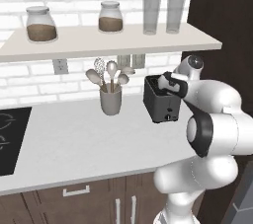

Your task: Start the toaster. Once the lever pops up, take the bread to the plate on the dining counter.

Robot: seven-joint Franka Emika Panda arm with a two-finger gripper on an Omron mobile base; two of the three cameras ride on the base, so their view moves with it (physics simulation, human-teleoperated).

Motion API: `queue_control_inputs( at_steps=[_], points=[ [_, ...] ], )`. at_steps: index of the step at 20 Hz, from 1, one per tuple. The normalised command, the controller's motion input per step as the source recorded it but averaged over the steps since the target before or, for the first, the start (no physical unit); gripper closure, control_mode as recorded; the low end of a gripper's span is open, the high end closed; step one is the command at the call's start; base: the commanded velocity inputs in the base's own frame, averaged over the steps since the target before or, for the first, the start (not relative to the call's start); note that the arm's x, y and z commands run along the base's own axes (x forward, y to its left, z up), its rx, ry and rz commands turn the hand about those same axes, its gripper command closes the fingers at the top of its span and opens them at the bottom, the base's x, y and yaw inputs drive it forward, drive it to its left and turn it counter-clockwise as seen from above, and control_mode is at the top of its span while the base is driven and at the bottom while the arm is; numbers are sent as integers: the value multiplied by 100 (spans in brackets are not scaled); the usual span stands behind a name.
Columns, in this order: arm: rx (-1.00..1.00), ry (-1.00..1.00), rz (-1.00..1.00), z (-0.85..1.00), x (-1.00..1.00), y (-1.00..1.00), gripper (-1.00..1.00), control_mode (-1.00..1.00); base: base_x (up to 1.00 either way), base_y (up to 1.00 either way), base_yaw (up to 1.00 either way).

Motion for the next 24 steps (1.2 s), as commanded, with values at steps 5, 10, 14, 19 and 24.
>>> queue_control_inputs(
  at_steps=[5, 10, 14, 19, 24],
  points=[
    [0, 0, 0, -5, 18, 0, -100, -100, 0, 0, 0],
    [0, 0, 0, -1, 17, -1, -100, -100, 0, 0, 0],
    [0, 0, 0, 0, 14, -7, -100, -100, 0, 0, 0],
    [0, 0, 0, -2, 5, -11, -100, -100, 0, 0, 0],
    [0, 0, 0, 0, 0, -8, -100, -100, 0, 0, 0]
  ],
)
